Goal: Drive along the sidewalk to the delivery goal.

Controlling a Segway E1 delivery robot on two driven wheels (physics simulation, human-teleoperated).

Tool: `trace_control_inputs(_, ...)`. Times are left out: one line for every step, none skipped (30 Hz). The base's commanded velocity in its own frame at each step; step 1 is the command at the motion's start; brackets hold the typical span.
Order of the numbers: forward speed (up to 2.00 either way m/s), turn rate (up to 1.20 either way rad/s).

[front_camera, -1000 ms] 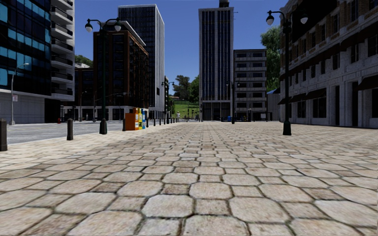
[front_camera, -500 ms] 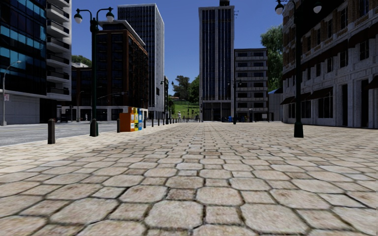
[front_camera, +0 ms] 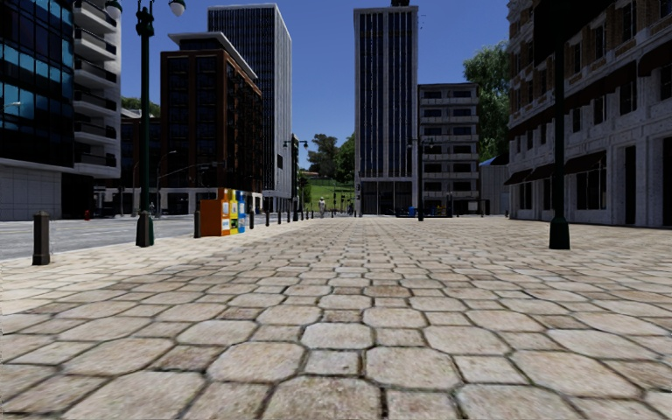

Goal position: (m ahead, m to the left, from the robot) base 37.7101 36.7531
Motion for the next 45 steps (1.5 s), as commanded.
trace_control_inputs(2.00, 0.00)
trace_control_inputs(2.00, -0.02)
trace_control_inputs(2.00, -0.08)
trace_control_inputs(2.00, -0.09)
trace_control_inputs(2.00, -0.09)
trace_control_inputs(2.00, -0.10)
trace_control_inputs(2.00, -0.10)
trace_control_inputs(2.00, -0.11)
trace_control_inputs(2.00, -0.11)
trace_control_inputs(2.00, -0.11)
trace_control_inputs(2.00, -0.13)
trace_control_inputs(2.00, -0.14)
trace_control_inputs(2.00, -0.16)
trace_control_inputs(2.00, -0.18)
trace_control_inputs(2.00, -0.18)
trace_control_inputs(2.00, -0.19)
trace_control_inputs(2.00, -0.19)
trace_control_inputs(2.00, -0.19)
trace_control_inputs(2.00, -0.19)
trace_control_inputs(2.00, -0.19)
trace_control_inputs(2.00, -0.19)
trace_control_inputs(2.00, -0.19)
trace_control_inputs(2.00, -0.19)
trace_control_inputs(2.00, -0.19)
trace_control_inputs(2.00, -0.19)
trace_control_inputs(2.00, -0.19)
trace_control_inputs(2.00, -0.19)
trace_control_inputs(2.00, -0.19)
trace_control_inputs(2.00, -0.19)
trace_control_inputs(2.00, -0.19)
trace_control_inputs(2.00, -0.19)
trace_control_inputs(2.00, -0.19)
trace_control_inputs(2.00, -0.19)
trace_control_inputs(2.00, -0.19)
trace_control_inputs(2.00, -0.19)
trace_control_inputs(2.00, -0.19)
trace_control_inputs(2.00, -0.19)
trace_control_inputs(2.00, -0.19)
trace_control_inputs(2.00, -0.17)
trace_control_inputs(2.00, -0.17)
trace_control_inputs(2.00, -0.02)
trace_control_inputs(2.00, 0.00)
trace_control_inputs(2.00, 0.00)
trace_control_inputs(2.00, 0.00)
trace_control_inputs(2.00, 0.00)
